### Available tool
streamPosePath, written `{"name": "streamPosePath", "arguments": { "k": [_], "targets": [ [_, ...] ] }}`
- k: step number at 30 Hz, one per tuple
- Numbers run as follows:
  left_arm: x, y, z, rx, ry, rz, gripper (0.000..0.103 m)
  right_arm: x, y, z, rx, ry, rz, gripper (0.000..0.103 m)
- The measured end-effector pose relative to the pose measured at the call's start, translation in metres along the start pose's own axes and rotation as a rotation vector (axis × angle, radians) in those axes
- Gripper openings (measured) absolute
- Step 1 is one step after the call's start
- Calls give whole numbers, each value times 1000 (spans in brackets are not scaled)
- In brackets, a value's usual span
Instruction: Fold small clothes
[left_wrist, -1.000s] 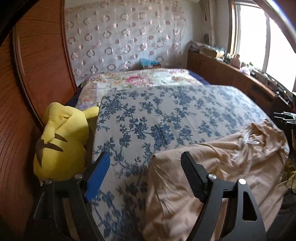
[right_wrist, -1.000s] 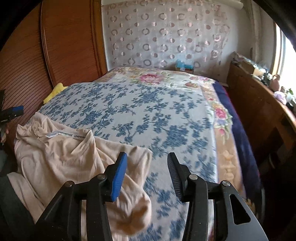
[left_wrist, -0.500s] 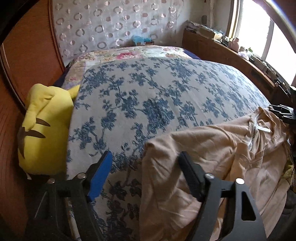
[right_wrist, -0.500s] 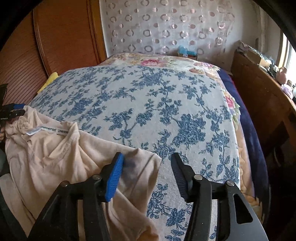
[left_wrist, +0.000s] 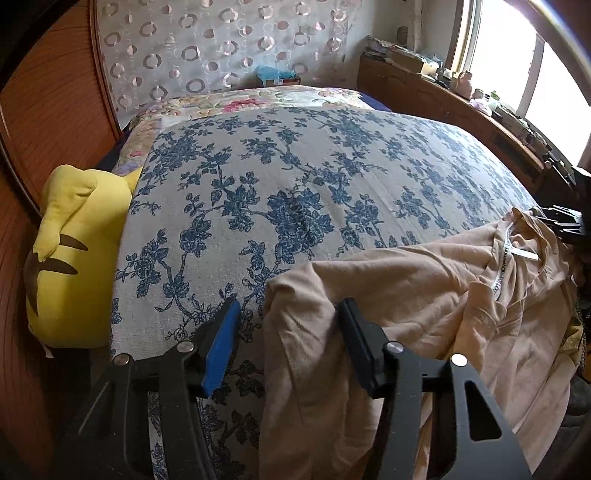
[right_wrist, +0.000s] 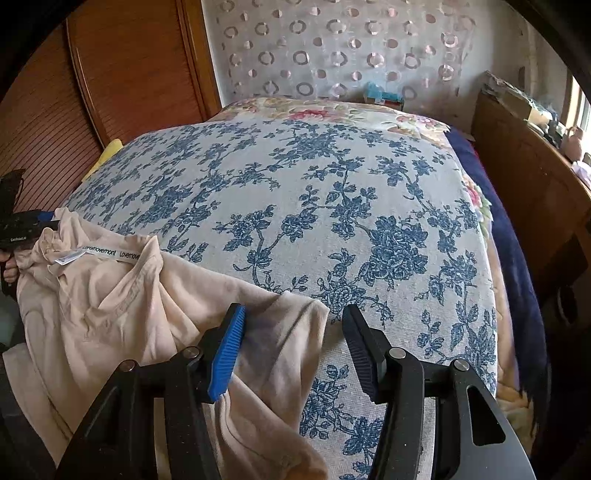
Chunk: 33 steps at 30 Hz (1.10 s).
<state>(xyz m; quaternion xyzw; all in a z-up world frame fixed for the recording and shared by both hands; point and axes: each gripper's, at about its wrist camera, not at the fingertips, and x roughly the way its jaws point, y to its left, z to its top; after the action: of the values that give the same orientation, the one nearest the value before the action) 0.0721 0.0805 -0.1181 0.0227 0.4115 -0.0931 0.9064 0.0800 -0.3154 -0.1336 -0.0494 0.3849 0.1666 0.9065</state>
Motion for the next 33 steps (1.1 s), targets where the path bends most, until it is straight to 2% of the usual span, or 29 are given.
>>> {"name": "streamPosePath", "arguments": {
  "k": [15,16,17,18,19,20,21,22,23,25,27,30,33],
  "targets": [
    [0,0,0,-3,-2,1,57,-2,4,-4,-8,7,20,56],
    [0,0,0,-3,-3,1,53,-2,4,-4,-8,7,20,56],
    [-1,-1,0,0,-7,-13,45,-2,3,-4,-8,7,20,56],
    [-3,-2,-1,7,-12,-48,22,-2,4,-4,-8,7,20,56],
    [-5,-7,-2,20,-18,-53,11,-2,4,-5,-10,7,24,56],
    [-8,-12,-3,37,-29,-39,10,-2,4,-5,-13,8,32,56],
    [-13,-19,-5,65,-47,-17,8,-3,6,-5,-19,9,50,42],
    [-18,-24,-6,73,-65,-10,7,-4,8,-6,-25,14,80,24],
    [-24,-28,-8,72,-88,-15,7,-5,10,-6,-26,18,102,19],
    [-38,-33,-10,74,-134,-24,7,-8,14,-8,-40,13,93,12],
    [-60,-37,-10,67,-195,-26,7,-17,17,-9,-31,-13,105,10],
    [-95,-36,-7,57,-286,-39,7,-48,18,-5,-7,-95,139,9],
    [-129,-36,4,52,-374,-27,6,-87,24,6,-23,-179,135,8]
  ]
}}
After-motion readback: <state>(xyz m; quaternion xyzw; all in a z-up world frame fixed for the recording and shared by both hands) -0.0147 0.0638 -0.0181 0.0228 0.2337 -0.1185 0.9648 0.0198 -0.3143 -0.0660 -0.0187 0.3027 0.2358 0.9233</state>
